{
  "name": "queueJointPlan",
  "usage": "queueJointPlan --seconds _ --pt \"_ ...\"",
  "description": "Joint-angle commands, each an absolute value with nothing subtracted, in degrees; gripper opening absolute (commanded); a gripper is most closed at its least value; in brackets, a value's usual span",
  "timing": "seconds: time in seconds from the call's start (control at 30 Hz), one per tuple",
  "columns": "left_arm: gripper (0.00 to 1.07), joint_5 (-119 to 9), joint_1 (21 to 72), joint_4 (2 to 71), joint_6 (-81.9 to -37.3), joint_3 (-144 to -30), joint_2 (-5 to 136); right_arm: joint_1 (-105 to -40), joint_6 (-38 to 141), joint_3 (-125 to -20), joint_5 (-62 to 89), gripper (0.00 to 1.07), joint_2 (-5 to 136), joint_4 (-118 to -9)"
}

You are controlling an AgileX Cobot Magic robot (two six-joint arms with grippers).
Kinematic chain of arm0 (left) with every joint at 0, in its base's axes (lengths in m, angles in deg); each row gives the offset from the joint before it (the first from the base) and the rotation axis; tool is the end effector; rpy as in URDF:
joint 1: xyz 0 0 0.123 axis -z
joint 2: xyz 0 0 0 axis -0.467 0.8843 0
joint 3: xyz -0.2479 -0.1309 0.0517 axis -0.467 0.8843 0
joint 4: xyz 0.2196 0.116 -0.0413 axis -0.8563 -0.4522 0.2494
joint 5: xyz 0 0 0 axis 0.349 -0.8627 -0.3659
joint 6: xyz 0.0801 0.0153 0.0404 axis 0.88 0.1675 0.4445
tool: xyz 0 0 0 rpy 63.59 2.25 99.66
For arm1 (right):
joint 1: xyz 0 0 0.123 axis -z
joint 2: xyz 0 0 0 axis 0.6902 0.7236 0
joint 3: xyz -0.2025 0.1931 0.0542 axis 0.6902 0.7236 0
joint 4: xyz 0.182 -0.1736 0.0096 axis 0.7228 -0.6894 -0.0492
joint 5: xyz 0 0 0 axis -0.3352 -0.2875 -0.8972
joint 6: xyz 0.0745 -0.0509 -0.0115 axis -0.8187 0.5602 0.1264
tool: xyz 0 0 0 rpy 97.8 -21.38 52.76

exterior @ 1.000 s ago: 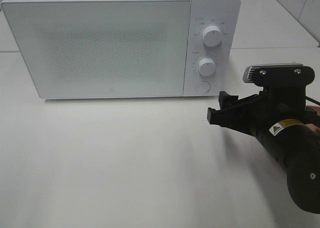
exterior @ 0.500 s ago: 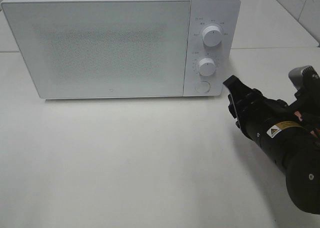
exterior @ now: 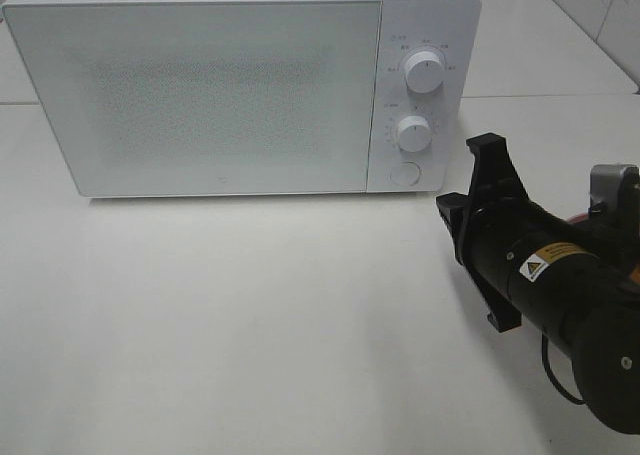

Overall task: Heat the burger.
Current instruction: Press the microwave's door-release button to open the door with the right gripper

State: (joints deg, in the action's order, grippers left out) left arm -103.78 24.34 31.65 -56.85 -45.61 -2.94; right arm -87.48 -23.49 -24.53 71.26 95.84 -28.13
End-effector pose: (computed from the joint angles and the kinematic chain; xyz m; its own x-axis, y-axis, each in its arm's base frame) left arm -0.0050 -0.0132 0.2806 -0.4236 0.0041 -0.9058 0.0804 0.9962 -0.0331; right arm 0.2098 0.1369 0.1359 -0.2466 0.9543 -0.1692 0.2265 0.2265 0.9473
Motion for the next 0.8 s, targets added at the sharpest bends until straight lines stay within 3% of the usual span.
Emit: queueJointPlan --seconds 0.03,0.8 --pt "0.98 -103.61 24.29 32.00 -57.08 -45.66 -3.40 -87.59 -25.67 -24.99 70.63 0.00 95.72 -28.81" --pt "0.98 -103.61 24.29 32.00 -57.08 -45.66 -3.40 -82.72 -29.28 -37.36 68.62 0.00 107.64 -29.27"
